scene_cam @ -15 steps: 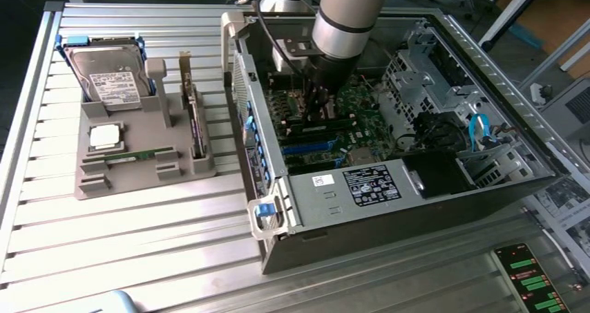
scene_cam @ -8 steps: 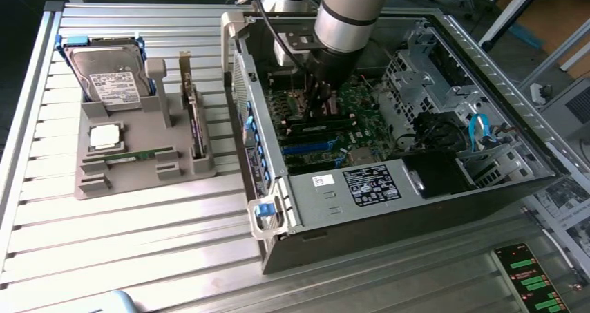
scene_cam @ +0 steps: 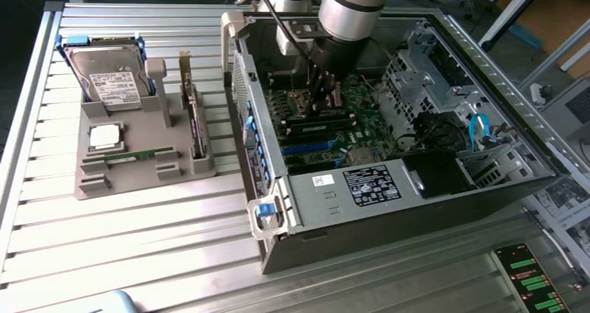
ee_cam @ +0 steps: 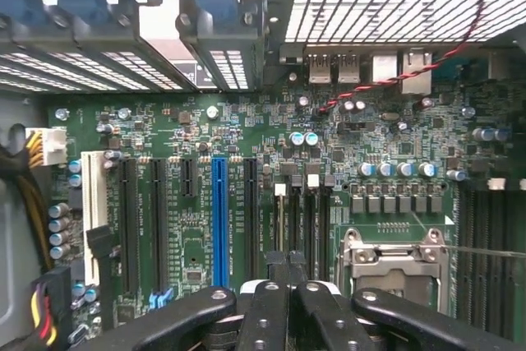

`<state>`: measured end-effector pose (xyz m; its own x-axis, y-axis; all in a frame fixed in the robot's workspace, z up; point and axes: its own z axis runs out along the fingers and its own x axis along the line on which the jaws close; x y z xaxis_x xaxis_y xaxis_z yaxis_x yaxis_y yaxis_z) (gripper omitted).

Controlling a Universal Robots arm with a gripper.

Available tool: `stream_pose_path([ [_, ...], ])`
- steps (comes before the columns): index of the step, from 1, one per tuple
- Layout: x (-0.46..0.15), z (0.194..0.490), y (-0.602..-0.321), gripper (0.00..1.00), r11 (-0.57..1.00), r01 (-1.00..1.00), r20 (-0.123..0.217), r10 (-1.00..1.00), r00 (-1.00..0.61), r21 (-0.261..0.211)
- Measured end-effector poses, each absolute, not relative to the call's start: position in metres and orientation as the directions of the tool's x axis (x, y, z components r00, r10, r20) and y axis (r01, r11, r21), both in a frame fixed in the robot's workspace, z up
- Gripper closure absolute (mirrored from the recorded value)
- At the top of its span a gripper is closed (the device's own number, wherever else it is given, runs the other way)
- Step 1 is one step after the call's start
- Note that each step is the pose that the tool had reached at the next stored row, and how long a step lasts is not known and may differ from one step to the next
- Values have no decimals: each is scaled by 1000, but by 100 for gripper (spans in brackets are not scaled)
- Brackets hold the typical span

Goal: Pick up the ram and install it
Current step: 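Press down the ram until it locks into place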

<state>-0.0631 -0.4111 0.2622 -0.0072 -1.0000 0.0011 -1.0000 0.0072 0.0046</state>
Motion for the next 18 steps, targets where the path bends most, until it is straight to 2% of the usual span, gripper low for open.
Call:
stream_pose_path([
  [18,-61,309,-411,90,7,-1000,9,-1000,-7,5],
])
